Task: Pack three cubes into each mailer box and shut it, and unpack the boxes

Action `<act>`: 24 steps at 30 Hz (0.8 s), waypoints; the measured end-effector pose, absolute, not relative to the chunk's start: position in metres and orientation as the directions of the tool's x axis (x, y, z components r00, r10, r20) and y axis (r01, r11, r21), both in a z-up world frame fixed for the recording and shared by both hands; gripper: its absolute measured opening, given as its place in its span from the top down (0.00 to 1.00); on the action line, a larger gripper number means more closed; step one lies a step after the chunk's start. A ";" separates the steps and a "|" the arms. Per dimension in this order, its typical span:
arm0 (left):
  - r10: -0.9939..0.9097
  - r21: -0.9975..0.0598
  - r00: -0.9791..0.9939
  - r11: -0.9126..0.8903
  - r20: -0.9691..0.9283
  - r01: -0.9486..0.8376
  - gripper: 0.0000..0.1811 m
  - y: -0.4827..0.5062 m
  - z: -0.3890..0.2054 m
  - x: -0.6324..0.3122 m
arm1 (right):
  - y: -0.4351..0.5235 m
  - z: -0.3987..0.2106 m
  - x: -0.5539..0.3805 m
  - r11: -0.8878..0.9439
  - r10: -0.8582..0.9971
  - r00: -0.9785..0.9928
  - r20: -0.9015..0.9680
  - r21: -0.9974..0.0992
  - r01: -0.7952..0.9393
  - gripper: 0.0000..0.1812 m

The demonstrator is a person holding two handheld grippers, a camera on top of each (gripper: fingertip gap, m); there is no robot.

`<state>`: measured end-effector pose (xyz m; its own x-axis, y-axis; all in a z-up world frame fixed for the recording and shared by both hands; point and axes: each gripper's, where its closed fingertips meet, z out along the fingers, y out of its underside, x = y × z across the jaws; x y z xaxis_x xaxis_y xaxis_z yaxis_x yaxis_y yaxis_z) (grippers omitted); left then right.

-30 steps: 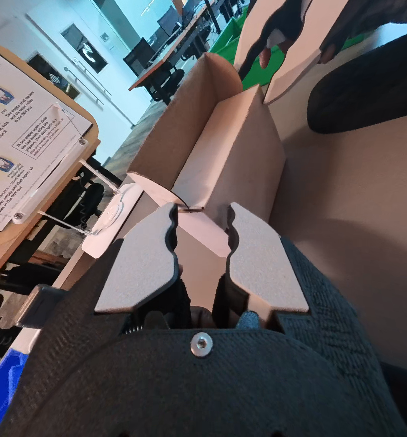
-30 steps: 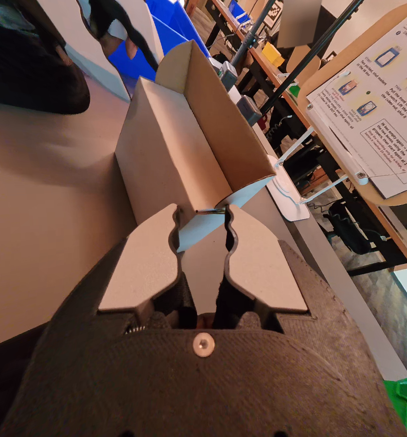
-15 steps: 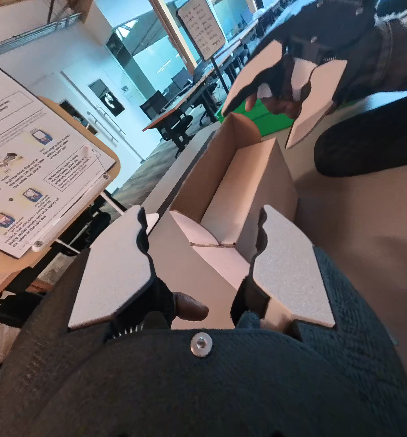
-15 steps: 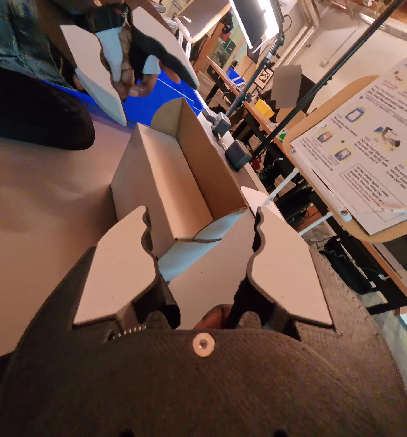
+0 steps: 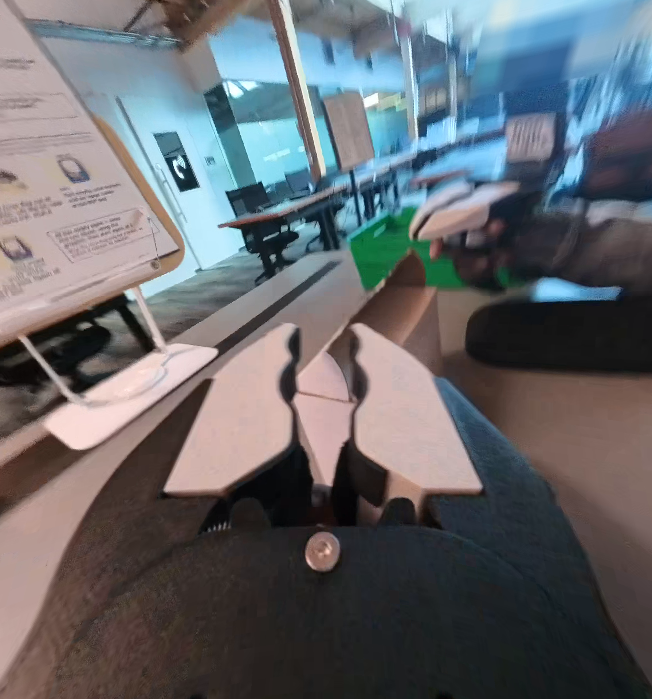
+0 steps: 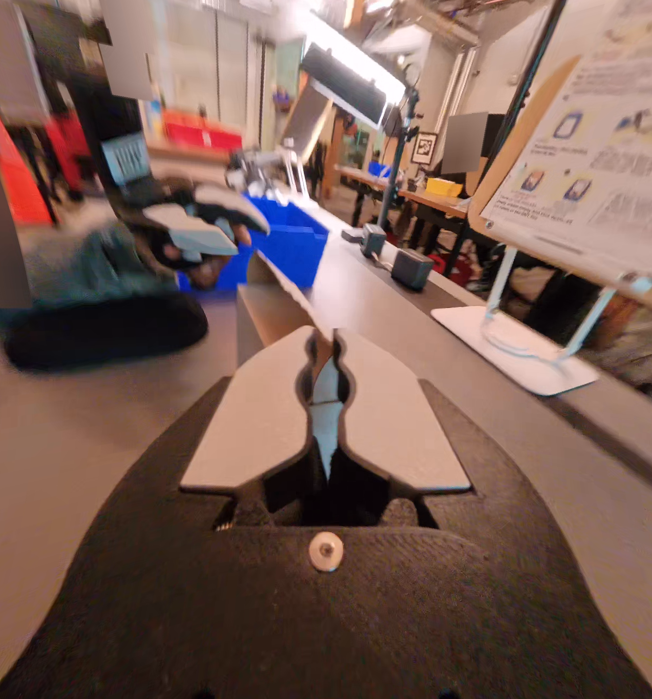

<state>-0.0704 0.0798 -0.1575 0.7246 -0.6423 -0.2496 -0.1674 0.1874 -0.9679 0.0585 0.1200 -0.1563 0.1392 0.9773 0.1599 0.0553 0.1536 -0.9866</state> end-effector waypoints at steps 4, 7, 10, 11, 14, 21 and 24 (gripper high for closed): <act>-0.707 -0.983 0.695 0.002 0.128 0.184 1.00 0.087 -0.147 -0.084 | 0.133 -0.153 0.060 -0.110 0.985 0.127 -0.114 -0.993 -0.034 1.00; -0.712 -0.978 0.683 -0.025 0.162 0.206 1.00 0.089 -0.149 -0.083 | 0.134 -0.161 0.055 -0.112 0.984 0.138 -0.111 -0.994 -0.004 1.00; -0.713 -0.992 0.693 -0.034 0.111 0.124 1.00 0.090 -0.159 -0.074 | 0.132 -0.164 0.054 -0.103 0.986 0.133 -0.099 -0.995 0.017 1.00; -0.716 -0.995 0.691 -0.046 0.098 0.093 1.00 0.090 -0.164 -0.071 | 0.131 -0.164 0.054 -0.103 0.986 0.130 -0.100 -0.995 0.018 1.00; -0.722 -0.996 0.687 -0.059 0.088 0.066 1.00 0.090 -0.168 -0.069 | 0.130 -0.165 0.054 -0.100 0.988 0.122 -0.097 -0.995 0.022 1.00; -0.735 -0.996 0.678 -0.076 0.027 -0.043 1.00 0.086 -0.182 -0.067 | 0.127 -0.178 0.053 -0.117 0.989 0.102 -0.107 -0.988 0.102 1.00; -0.736 -0.987 0.677 -0.094 -0.018 -0.129 1.00 0.086 -0.194 -0.066 | 0.123 -0.190 0.052 -0.117 0.991 0.079 -0.105 -0.980 0.163 1.00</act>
